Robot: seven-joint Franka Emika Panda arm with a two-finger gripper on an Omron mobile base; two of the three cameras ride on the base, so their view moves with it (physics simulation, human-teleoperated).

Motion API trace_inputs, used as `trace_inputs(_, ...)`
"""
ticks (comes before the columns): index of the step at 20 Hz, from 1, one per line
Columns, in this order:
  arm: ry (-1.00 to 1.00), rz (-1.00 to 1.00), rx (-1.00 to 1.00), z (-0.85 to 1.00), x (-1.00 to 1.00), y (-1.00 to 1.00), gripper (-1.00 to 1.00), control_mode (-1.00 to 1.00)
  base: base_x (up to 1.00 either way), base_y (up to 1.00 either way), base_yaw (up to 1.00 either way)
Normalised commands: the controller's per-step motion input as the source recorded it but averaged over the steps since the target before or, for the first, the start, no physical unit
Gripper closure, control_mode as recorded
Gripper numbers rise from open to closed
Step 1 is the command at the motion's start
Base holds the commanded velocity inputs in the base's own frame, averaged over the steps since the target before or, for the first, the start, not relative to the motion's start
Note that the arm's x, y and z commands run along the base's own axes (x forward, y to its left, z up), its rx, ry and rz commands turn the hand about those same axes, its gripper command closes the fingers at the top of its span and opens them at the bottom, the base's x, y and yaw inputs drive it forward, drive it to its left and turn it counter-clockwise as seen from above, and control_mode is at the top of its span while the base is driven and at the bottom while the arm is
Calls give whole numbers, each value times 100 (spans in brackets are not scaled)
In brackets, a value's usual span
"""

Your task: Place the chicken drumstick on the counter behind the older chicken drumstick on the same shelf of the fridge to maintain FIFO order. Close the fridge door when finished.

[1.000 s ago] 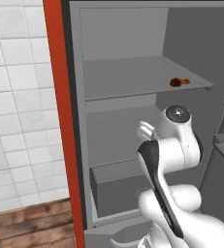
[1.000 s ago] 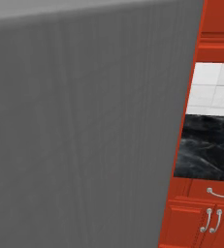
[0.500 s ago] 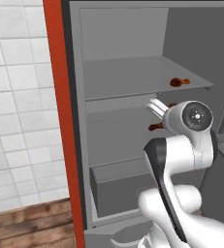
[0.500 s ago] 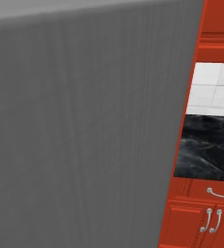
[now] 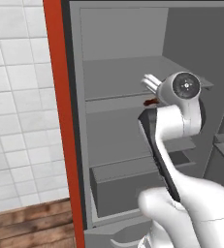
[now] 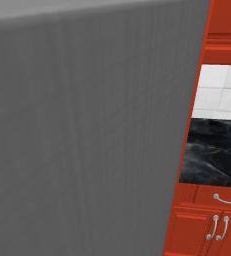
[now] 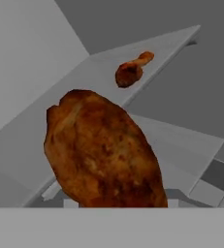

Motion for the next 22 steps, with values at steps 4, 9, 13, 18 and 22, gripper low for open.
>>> trace_inputs(4, 17, 0, 1, 27, 100, -7, 100, -100, 0, 0, 0)
trace_inputs(9, 10, 0, 0, 7, 92, -12, 100, -100, 0, 0, 0)
trace_inputs(13, 6, 0, 0, -1, 96, -4, 100, -100, 0, 0, 0)
trace_inputs(18, 0, 0, 0, -8, 100, -2, 100, -100, 0, 0, 0)
trace_inputs(22, 1, 0, 0, -15, 100, -4, 100, -100, 0, 0, 0)
